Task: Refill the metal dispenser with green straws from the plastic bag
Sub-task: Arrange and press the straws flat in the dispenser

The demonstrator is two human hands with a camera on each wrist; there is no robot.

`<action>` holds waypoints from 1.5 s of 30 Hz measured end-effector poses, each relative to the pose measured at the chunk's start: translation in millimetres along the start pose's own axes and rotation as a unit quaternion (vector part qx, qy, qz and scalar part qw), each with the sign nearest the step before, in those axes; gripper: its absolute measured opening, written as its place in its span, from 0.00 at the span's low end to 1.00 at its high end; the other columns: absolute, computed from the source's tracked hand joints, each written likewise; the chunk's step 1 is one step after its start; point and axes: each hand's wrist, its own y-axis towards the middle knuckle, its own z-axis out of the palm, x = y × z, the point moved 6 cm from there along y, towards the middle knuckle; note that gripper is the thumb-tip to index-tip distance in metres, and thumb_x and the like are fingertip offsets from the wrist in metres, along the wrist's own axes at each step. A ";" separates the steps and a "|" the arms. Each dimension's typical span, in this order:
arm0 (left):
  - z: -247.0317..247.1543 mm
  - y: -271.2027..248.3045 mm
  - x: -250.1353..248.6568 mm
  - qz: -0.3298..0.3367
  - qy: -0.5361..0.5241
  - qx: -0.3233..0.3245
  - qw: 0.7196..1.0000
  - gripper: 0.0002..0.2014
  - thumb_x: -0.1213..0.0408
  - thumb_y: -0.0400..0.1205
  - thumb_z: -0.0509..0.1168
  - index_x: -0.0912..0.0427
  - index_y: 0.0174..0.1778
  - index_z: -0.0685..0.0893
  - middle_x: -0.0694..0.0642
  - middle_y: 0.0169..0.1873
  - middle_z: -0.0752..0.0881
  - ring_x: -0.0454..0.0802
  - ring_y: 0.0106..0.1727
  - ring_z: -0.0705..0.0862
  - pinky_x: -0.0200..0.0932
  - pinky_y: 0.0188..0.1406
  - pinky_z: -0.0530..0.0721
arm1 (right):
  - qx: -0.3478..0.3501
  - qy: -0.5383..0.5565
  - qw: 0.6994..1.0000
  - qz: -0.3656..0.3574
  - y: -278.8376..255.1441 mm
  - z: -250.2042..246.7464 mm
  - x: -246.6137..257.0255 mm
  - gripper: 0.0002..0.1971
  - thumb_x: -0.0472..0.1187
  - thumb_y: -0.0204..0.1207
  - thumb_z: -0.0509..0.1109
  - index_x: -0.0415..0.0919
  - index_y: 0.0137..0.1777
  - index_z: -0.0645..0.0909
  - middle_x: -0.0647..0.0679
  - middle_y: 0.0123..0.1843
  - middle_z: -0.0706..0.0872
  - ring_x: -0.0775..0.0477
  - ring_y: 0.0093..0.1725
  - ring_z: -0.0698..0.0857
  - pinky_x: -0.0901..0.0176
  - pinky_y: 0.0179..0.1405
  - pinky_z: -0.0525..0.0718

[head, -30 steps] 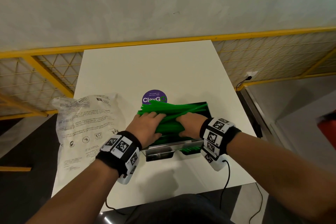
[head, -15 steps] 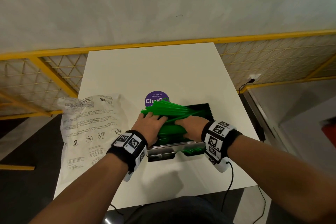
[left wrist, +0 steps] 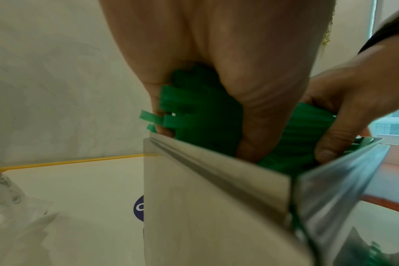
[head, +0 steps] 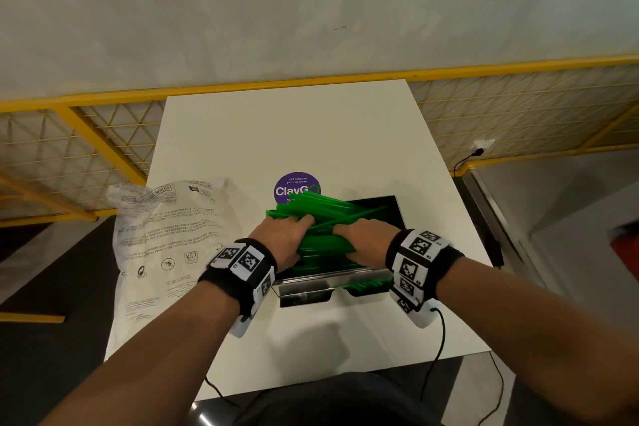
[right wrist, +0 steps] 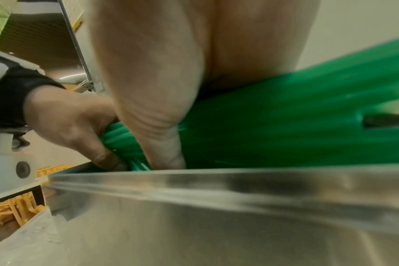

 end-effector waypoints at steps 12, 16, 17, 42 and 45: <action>5.3 3.3 0.0 -0.006 0.013 0.014 1.000 0.29 0.57 0.76 0.69 0.55 0.70 0.66 0.58 0.55 0.85 0.59 0.55 0.84 0.47 0.55 0.79 | -0.033 0.018 0.999 0.012 -5.4 5.4 -2.6 0.25 0.42 0.77 0.65 0.55 0.73 0.69 0.44 0.56 0.85 0.40 0.50 0.86 0.55 0.45 0.82; 7.1 3.9 0.5 -0.001 0.022 0.011 1.000 0.30 0.55 0.75 0.69 0.54 0.71 0.65 0.56 0.56 0.86 0.58 0.56 0.84 0.47 0.58 0.78 | 0.008 -0.003 0.998 0.060 -6.0 5.2 -12.3 0.18 0.39 0.72 0.67 0.45 0.64 0.77 0.42 0.54 0.84 0.38 0.49 0.85 0.51 0.47 0.86; 7.6 4.2 0.6 0.000 0.025 0.007 1.000 0.30 0.54 0.75 0.69 0.54 0.71 0.65 0.56 0.56 0.86 0.57 0.56 0.84 0.46 0.58 0.78 | 0.024 -0.021 0.997 0.076 -7.3 4.0 -16.5 0.15 0.39 0.72 0.67 0.41 0.60 0.79 0.42 0.51 0.83 0.39 0.46 0.85 0.52 0.44 0.85; 11.8 10.0 4.4 -0.003 0.053 0.017 0.998 0.31 0.56 0.77 0.68 0.54 0.74 0.63 0.58 0.59 0.84 0.58 0.59 0.82 0.48 0.60 0.76 | -0.017 -0.043 0.994 0.094 -16.7 2.5 -39.1 0.06 0.37 0.73 0.68 0.35 0.48 0.79 0.42 0.42 0.81 0.39 0.40 0.84 0.54 0.38 0.81; 11.5 9.1 5.8 -0.001 0.050 0.011 0.999 0.30 0.56 0.76 0.68 0.54 0.73 0.64 0.57 0.58 0.85 0.57 0.59 0.83 0.46 0.61 0.75 | 0.003 -0.083 0.993 0.079 -15.6 5.0 -39.7 0.13 0.38 0.75 0.67 0.38 0.59 0.79 0.40 0.51 0.84 0.37 0.48 0.85 0.53 0.41 0.80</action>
